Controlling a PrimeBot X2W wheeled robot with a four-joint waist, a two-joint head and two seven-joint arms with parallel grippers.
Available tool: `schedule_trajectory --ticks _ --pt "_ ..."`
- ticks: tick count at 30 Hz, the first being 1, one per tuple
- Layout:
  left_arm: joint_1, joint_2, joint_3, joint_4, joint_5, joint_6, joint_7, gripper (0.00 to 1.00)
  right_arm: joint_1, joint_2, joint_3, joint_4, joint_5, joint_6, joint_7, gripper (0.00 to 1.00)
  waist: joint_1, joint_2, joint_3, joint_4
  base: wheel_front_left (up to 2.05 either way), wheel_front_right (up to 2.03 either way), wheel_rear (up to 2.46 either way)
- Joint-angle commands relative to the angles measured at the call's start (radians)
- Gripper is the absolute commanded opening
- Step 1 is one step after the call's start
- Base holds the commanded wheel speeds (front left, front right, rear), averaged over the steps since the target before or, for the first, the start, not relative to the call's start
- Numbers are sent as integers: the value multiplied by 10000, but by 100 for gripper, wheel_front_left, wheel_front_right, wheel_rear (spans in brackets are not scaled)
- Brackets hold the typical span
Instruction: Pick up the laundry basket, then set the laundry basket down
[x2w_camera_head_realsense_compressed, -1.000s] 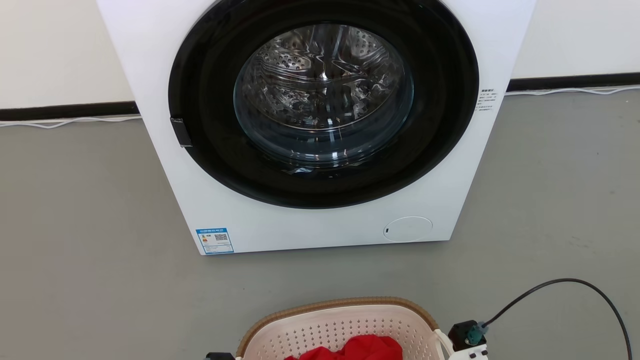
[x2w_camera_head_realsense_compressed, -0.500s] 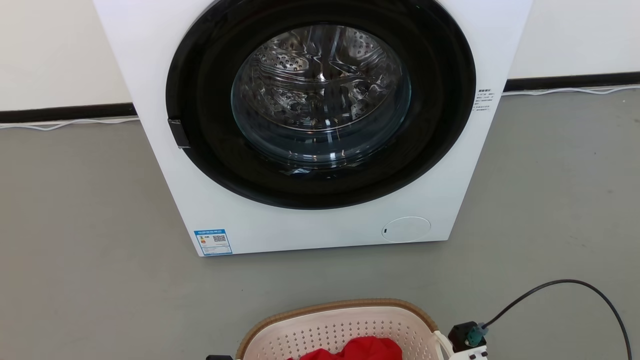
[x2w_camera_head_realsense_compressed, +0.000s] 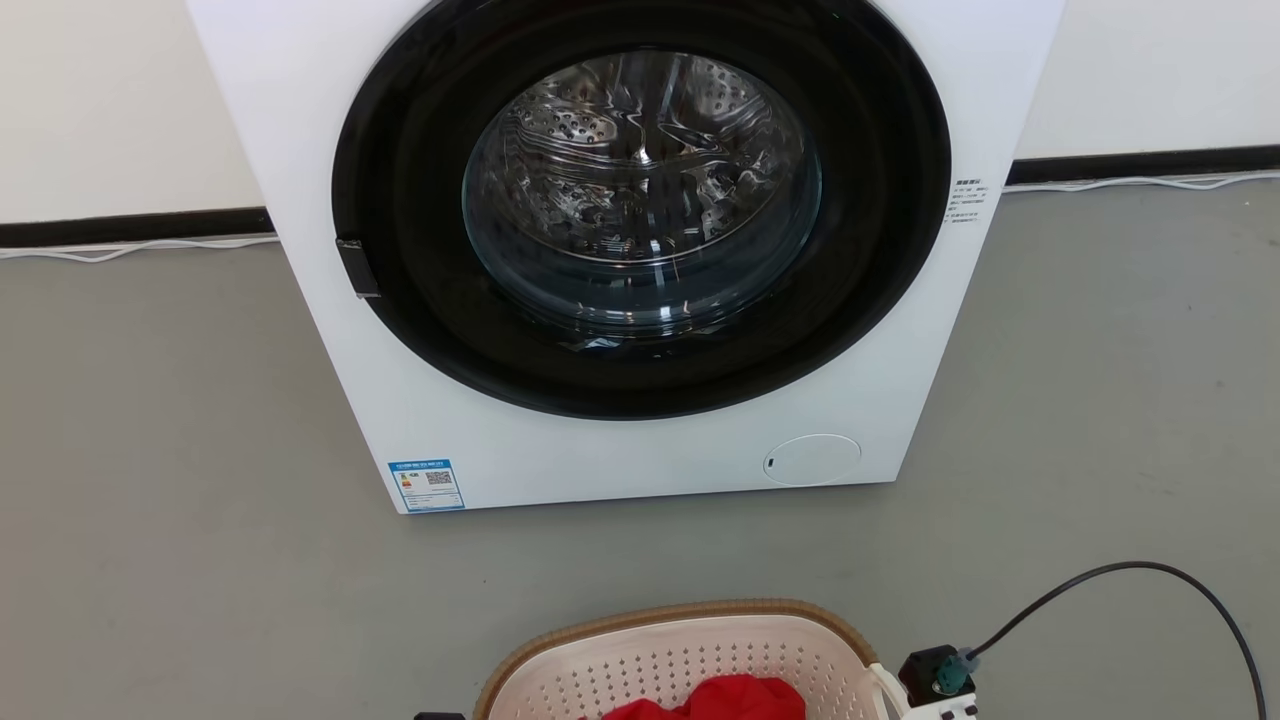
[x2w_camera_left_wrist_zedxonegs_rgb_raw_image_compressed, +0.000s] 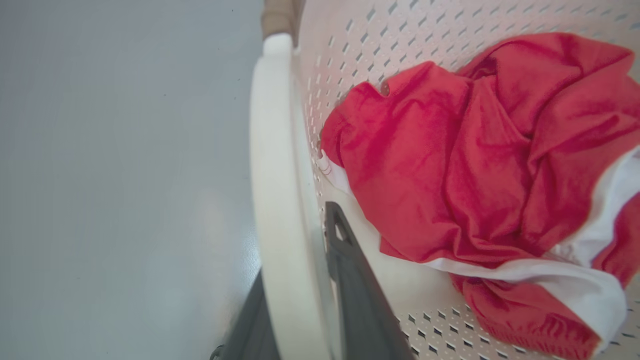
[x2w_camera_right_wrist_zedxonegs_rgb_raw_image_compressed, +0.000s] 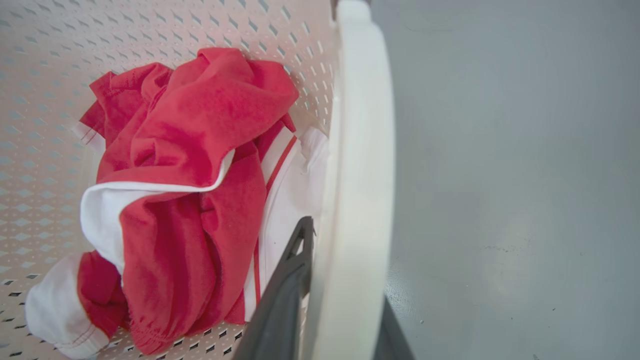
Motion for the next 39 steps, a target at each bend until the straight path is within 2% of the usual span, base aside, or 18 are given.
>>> schedule_trajectory --ticks 1,25,39 --pt "-512 18 100 -117 -40 -46 -165 0 -228 206 208 -162 34 163 -176 0 0 0 4 2 0 0 0" --pt "-681 18 -419 46 -533 -42 -310 0 -292 206 409 -120 289 163 -253 0 0 0 88 -2 0 0 0" --pt "-2029 18 -534 240 -490 -53 -863 0 -1282 206 345 -182 175 163 -1097 0 0 0 1627 -111 0 0 0"
